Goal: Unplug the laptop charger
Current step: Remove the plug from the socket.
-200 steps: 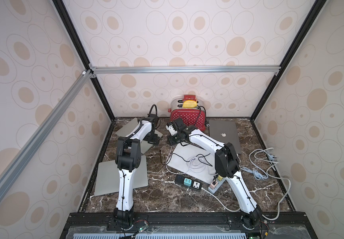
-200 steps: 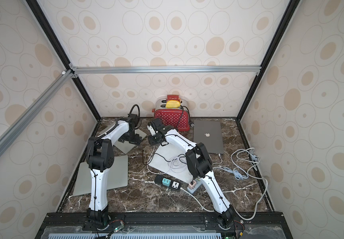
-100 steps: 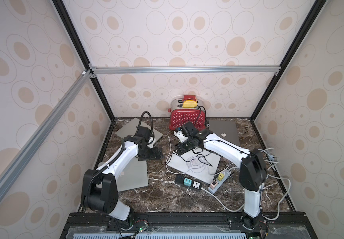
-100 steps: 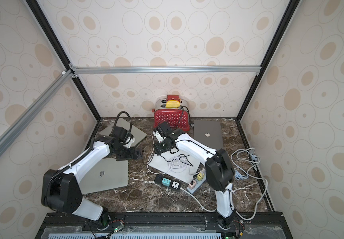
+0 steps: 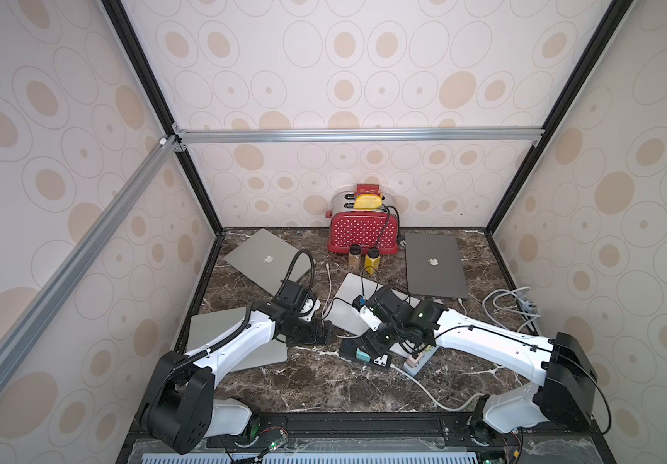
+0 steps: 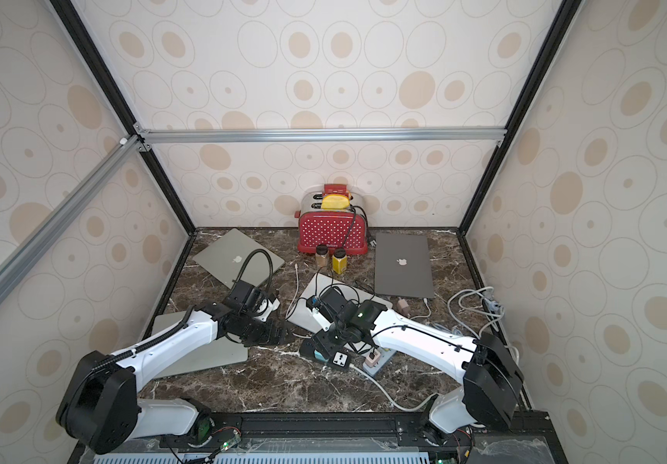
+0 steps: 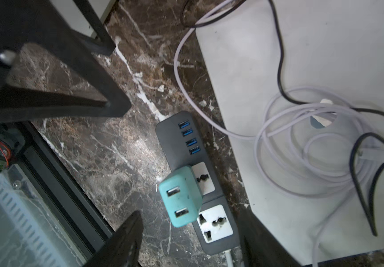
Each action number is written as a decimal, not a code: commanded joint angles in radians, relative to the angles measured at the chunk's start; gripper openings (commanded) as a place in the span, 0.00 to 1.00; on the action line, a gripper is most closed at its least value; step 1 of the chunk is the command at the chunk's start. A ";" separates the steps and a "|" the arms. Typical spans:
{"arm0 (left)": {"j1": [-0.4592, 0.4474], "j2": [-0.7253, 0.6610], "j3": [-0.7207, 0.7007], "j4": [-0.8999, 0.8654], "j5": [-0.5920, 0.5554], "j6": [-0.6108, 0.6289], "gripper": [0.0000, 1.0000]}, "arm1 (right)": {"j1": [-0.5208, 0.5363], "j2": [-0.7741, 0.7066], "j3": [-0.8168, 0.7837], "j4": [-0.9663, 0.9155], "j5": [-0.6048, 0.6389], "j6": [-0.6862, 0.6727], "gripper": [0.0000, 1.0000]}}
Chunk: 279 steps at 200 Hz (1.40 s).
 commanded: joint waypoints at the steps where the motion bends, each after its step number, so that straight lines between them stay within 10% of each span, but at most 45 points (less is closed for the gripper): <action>1: -0.055 0.052 0.052 0.028 -0.094 -0.032 0.99 | 0.013 -0.030 -0.027 0.030 0.042 -0.003 0.69; 193: -0.186 0.278 0.148 -0.041 -0.281 -0.151 0.99 | 0.035 -0.034 -0.269 0.361 0.003 0.030 0.64; 279: -0.193 0.302 0.118 -0.116 -0.290 -0.168 0.99 | 0.045 -0.062 -0.296 0.327 0.023 -0.021 0.44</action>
